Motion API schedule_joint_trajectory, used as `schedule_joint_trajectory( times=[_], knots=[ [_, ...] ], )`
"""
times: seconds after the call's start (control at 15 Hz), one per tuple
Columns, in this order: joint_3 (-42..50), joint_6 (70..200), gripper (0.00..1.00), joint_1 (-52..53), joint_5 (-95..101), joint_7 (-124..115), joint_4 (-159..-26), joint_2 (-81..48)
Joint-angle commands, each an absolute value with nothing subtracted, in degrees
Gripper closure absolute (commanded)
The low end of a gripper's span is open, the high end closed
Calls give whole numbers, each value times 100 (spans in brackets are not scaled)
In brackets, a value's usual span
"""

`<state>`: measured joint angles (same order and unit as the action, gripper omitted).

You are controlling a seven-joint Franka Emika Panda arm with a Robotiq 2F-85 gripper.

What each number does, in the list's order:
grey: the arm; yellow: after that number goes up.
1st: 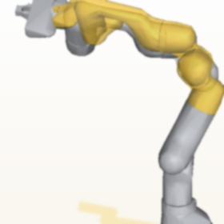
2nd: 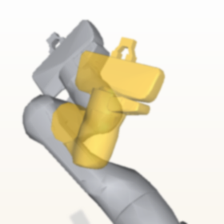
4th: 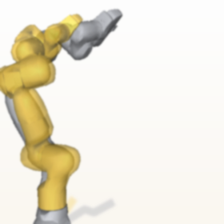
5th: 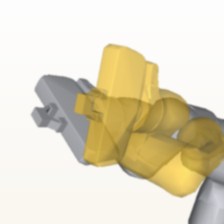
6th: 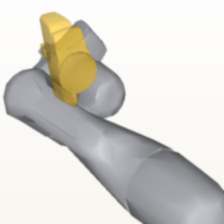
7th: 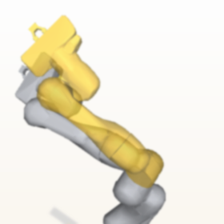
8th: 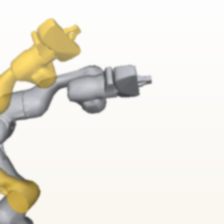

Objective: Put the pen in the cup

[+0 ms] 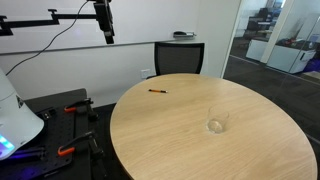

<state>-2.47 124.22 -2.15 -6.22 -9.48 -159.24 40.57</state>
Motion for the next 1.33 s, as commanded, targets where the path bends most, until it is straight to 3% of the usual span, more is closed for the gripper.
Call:
schedule_joint_trajectory(
  times=[0.0,0.47,1.27],
  knots=[
    [-786,13114,0,9,-819,-1722,-15693,3406],
    [-1099,14800,0,462,-1360,-2307,-15323,1989],
    [-1113,14924,0,427,-1237,-2446,-15364,1933]
  ],
)
